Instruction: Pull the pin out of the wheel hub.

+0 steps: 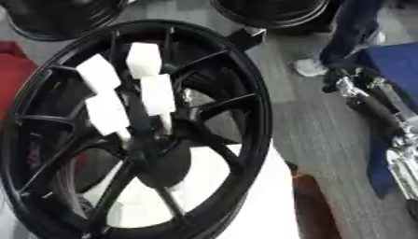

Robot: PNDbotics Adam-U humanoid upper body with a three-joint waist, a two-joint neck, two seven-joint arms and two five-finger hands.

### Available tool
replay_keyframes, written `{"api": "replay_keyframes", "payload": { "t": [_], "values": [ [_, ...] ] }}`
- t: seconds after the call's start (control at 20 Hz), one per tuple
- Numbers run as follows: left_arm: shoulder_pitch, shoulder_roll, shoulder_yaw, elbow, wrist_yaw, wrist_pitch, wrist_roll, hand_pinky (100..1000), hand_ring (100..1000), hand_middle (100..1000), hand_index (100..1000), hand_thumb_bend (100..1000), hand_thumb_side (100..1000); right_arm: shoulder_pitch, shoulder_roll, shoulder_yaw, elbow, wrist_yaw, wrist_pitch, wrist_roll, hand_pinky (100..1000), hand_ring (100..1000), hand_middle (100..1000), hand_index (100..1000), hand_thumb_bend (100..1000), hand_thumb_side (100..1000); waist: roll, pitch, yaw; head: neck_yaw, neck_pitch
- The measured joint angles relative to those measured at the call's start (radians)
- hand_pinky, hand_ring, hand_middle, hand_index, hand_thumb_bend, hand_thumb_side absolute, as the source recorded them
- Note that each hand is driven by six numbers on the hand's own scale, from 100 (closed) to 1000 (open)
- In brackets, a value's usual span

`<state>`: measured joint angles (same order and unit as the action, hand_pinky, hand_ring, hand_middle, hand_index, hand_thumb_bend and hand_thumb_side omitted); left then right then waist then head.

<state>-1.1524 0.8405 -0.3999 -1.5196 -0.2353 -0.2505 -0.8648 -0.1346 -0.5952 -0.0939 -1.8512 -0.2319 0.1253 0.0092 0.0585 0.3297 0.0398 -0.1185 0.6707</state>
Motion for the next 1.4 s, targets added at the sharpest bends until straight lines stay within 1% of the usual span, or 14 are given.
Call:
{"api": "replay_keyframes", "payload": {
  "t": [0.05, 0.1, 0.25, 0.3, 0.6, 0.9, 1.25, 1.4],
  "values": [
    [-0.009, -0.013, -0.009, 0.013, -0.006, -0.004, 0.004, 814, 779, 739, 836, 526, 435, -0.002, 0.0, 0.002, 0.0, 0.0, 0.0, 0.001, 971, 721, 667, 797, 100, 600, 0.0, 0.0, -0.002, 0.002, -0.001],
    [-0.017, -0.024, -0.016, 0.024, -0.01, -0.008, 0.008, 818, 785, 756, 852, 544, 395, -0.003, 0.0, 0.002, 0.0, 0.0, 0.001, 0.002, 971, 720, 667, 797, 100, 603, 0.001, 0.0, -0.004, 0.003, -0.003],
    [-0.028, -0.046, -0.037, 0.05, -0.015, -0.021, 0.021, 820, 787, 753, 855, 560, 373, -0.005, 0.0, 0.002, 0.0, 0.0, 0.002, 0.004, 971, 720, 667, 797, 100, 606, 0.005, 0.0, -0.009, 0.006, -0.005],
    [-0.029, -0.052, -0.043, 0.057, -0.015, -0.025, 0.025, 821, 788, 753, 855, 564, 351, -0.005, 0.0, 0.002, 0.0, 0.0, 0.002, 0.004, 971, 720, 667, 797, 100, 608, 0.008, 0.0, -0.011, 0.007, -0.005],
    [-0.056, -0.095, -0.069, 0.099, -0.003, -0.041, 0.041, 819, 786, 750, 848, 545, 329, -0.008, 0.0, 0.004, 0.0, 0.0, 0.003, 0.007, 972, 720, 667, 797, 100, 612, 0.015, 0.001, -0.024, 0.017, -0.005],
    [-0.063, -0.129, -0.097, 0.138, -0.001, -0.048, 0.048, 818, 785, 745, 842, 532, 316, -0.02, 0.001, 0.008, 0.0, 0.0, 0.003, 0.013, 973, 720, 667, 798, 100, 620, 0.026, 0.008, -0.038, 0.03, -0.005],
    [-0.069, -0.153, -0.122, 0.176, -0.004, -0.055, 0.055, 815, 781, 736, 831, 522, 307, -0.024, 0.001, 0.009, 0.001, -0.001, 0.005, 0.015, 974, 721, 668, 799, 100, 625, 0.033, 0.014, -0.046, 0.038, -0.005],
    [-0.069, -0.158, -0.132, 0.187, -0.007, -0.058, 0.058, 812, 774, 719, 817, 509, 290, -0.028, 0.001, 0.009, 0.003, -0.003, 0.005, 0.015, 974, 721, 668, 799, 100, 628, 0.033, 0.016, -0.05, 0.039, -0.005]
  ]
}}
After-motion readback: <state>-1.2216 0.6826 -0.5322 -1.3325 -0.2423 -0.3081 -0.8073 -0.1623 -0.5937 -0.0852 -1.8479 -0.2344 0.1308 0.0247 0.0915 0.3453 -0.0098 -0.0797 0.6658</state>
